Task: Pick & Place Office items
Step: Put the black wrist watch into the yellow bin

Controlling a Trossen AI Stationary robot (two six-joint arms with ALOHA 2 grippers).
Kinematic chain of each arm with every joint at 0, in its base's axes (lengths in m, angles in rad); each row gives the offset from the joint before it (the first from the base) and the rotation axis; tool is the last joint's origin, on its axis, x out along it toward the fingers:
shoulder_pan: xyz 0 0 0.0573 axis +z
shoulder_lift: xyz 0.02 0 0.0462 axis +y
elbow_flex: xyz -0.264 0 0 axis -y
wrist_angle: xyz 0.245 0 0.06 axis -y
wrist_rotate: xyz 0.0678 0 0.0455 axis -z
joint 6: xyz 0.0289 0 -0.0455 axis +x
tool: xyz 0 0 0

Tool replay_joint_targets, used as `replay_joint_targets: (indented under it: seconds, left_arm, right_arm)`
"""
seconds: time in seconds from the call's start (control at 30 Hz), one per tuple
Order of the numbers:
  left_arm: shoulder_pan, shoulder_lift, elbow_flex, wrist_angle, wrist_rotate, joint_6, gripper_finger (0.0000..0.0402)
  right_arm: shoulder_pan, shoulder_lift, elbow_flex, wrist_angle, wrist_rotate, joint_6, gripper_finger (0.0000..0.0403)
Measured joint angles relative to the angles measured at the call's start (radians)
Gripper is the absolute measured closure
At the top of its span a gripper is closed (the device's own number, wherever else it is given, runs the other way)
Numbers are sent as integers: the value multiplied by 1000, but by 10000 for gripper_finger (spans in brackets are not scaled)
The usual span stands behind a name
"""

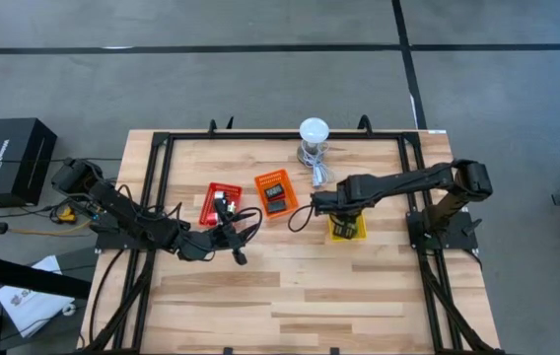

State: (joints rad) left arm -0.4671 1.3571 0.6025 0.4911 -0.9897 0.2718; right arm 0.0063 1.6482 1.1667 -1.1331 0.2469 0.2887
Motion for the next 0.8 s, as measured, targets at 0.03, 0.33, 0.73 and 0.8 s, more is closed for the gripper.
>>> replay_joint_targets:
  seconds: [0.03,0.33,0.73,0.8]
  left_arm:
    - [0,0,0,0,0,0,273]
    - [0,0,0,0,0,0,273]
    - [0,0,0,0,0,0,273]
    - [0,0,0,0,0,0,273]
  right_arm:
    - [0,0,9,0,1,-1,334]
    - [0,8,6,5,-13,4,334]
    - [-2,8,-14,-7,-12,105,334]
    - [-2,8,-14,-7,-12,105,334]
